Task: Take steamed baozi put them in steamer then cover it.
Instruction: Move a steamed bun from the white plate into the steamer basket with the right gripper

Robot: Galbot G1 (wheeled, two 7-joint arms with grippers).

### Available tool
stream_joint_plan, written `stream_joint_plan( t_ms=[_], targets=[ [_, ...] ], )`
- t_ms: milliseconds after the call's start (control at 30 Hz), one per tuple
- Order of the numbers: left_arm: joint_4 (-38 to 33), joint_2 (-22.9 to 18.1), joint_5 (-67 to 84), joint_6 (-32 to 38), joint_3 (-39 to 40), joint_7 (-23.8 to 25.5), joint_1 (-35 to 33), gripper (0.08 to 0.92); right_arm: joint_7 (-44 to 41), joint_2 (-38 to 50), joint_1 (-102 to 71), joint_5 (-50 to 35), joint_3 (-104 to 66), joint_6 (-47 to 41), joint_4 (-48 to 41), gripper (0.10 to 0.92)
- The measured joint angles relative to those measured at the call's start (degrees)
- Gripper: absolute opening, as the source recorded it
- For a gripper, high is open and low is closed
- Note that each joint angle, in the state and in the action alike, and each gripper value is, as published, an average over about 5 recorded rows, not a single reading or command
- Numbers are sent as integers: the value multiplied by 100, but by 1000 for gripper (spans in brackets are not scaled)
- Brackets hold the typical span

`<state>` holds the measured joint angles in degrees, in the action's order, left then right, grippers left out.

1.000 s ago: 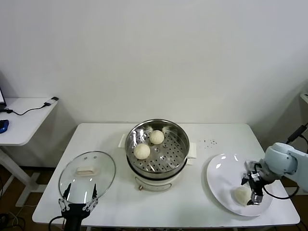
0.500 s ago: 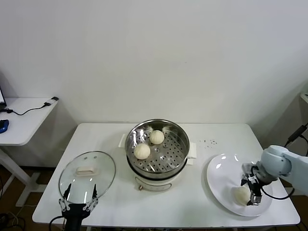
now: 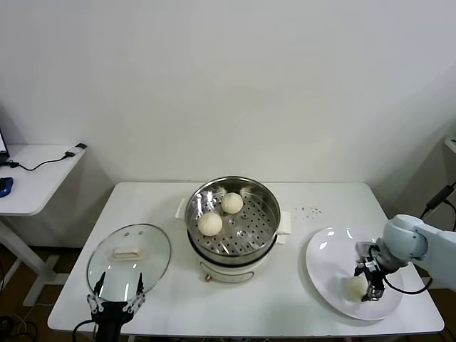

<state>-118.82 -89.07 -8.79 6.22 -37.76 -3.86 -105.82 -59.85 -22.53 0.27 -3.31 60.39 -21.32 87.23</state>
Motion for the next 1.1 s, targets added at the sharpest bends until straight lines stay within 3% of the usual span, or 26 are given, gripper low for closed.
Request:
stream_joint_plan(
  t_ms=[367, 733, 1100],
  targets=[
    [-33, 0, -8, -5, -14, -3, -41, 823, -449, -636, 1761, -84, 1034, 1273, -244, 672],
    [-31, -16, -24, -38, -7, -3, -25, 823, -818, -2171, 3862, -148, 1946, 3064, -818, 679],
    [-26, -9, -37, -43, 19, -3, -38, 823, -856, -3765, 4478, 48, 2056, 4331, -1019, 679]
  ],
)
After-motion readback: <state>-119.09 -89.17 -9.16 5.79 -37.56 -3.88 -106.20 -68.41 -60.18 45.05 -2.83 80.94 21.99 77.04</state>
